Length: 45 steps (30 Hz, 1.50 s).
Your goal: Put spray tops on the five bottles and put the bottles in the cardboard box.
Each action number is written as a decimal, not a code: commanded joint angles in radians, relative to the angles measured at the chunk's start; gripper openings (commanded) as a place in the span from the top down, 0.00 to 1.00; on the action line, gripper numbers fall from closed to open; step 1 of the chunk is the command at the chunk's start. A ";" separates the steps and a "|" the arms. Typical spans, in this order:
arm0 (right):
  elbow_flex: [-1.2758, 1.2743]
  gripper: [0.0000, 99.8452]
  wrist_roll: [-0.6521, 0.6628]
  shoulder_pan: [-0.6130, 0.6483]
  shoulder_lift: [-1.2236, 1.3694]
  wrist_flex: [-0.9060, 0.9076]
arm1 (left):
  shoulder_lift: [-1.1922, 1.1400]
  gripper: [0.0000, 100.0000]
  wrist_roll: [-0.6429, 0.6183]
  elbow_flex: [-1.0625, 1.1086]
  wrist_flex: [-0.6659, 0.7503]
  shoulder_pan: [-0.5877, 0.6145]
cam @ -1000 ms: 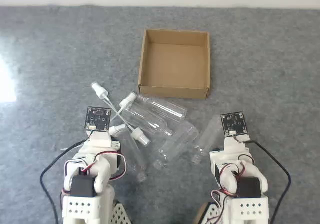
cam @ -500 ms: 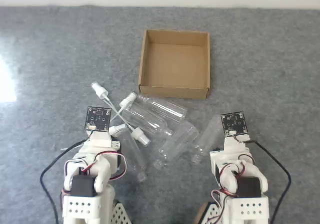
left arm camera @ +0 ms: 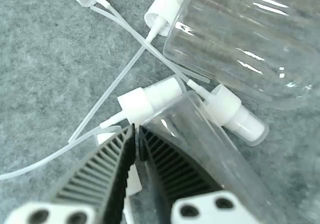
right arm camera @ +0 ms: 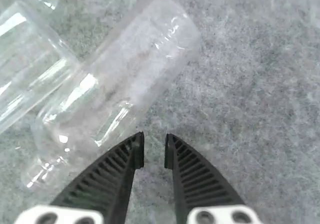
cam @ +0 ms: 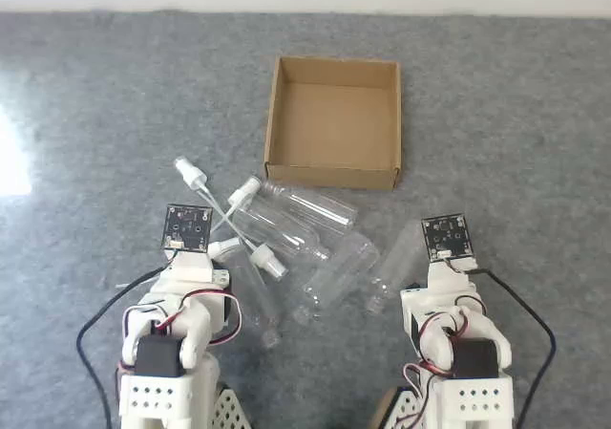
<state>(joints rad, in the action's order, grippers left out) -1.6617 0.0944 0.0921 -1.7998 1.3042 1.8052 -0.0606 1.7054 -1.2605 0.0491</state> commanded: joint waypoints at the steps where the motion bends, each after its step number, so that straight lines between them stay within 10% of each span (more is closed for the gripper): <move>1: -0.021 0.94 0.011 -0.002 -0.013 0.005 | 0.018 0.99 0.002 -0.021 -0.005 -0.002; 45: 0.008 0.94 0.014 -0.077 -0.013 -0.001 | 0.018 0.99 0.002 -0.021 -0.005 -0.002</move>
<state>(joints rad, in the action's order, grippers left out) -1.6617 0.0944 0.0675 -1.7998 1.3042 1.8052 -0.0606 1.7054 -1.2605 0.0491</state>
